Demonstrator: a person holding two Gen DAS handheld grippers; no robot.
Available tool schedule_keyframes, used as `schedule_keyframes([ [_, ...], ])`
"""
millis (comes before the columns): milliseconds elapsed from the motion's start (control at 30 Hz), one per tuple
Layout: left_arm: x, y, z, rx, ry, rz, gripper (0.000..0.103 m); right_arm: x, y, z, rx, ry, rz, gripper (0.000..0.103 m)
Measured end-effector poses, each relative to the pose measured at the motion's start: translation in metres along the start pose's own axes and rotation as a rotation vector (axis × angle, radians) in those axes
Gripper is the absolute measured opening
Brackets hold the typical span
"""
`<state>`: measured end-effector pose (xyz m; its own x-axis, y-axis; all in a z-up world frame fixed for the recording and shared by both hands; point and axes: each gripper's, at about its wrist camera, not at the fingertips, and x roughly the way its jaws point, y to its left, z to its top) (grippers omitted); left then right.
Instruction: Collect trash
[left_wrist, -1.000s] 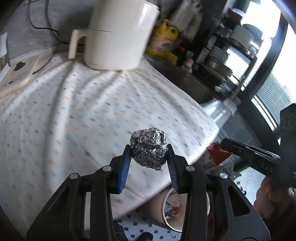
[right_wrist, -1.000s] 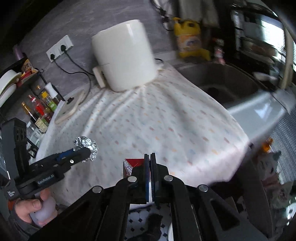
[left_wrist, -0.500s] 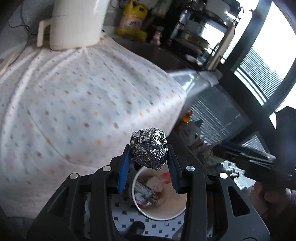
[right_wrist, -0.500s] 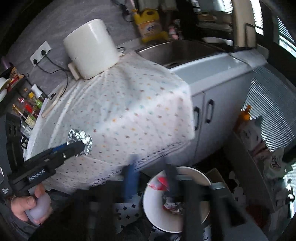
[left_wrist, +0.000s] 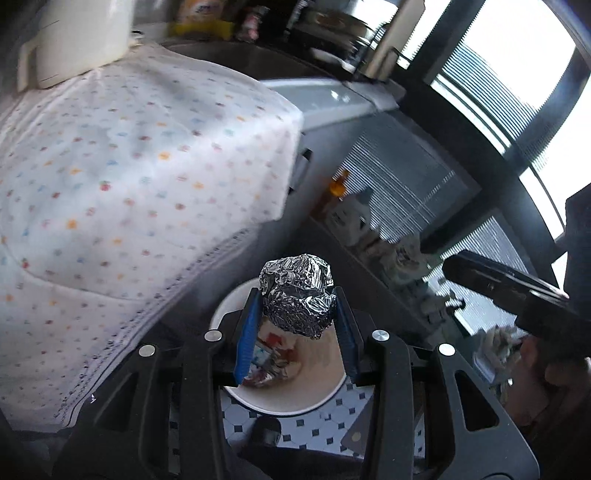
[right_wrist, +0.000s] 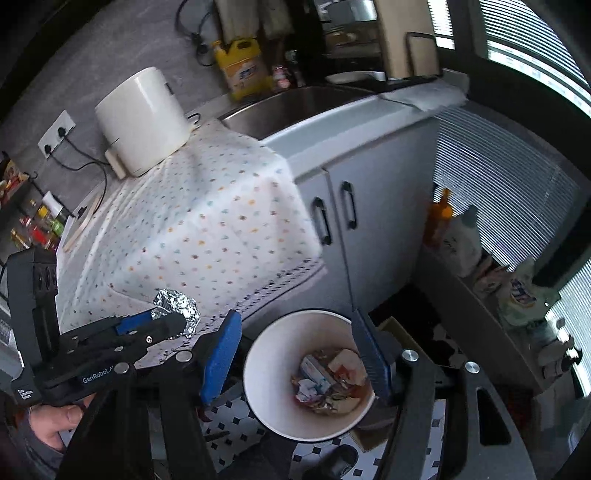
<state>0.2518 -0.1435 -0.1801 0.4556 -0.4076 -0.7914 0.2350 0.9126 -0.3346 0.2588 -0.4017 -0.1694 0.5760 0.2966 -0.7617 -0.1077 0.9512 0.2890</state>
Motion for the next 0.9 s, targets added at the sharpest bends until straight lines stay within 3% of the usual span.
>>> schedule_keyframes([
  [33, 0.003, -0.005, -0.001, 0.007, 0.008, -0.018, 0.040, -0.002, -0.005, -0.002, 0.010, -0.003, -0.004, 0.061],
  [133, 0.007, -0.017, -0.002, 0.021, 0.013, -0.048, 0.079, -0.010, -0.019, -0.007, 0.038, -0.014, -0.019, 0.062],
  [233, 0.004, -0.024, -0.001, 0.026, 0.007, -0.071, 0.082, -0.017, -0.029, -0.012, 0.065, -0.027, -0.024, 0.062],
  [467, -0.015, -0.026, 0.008, 0.047, -0.022, -0.016, 0.094, -0.029, -0.035, -0.014, 0.088, -0.059, 0.001, 0.063],
  [633, -0.041, -0.022, 0.012, 0.034, -0.061, 0.039, 0.097, -0.037, -0.027, -0.009, 0.079, -0.067, 0.012, 0.075],
  [800, -0.077, -0.017, 0.014, 0.000, -0.127, 0.082, 0.097, -0.053, -0.009, -0.004, 0.035, -0.077, 0.027, 0.092],
  [900, -0.097, -0.014, 0.015, -0.011, -0.171, 0.094, 0.097, -0.063, 0.000, -0.002, 0.024, -0.084, 0.029, 0.095],
])
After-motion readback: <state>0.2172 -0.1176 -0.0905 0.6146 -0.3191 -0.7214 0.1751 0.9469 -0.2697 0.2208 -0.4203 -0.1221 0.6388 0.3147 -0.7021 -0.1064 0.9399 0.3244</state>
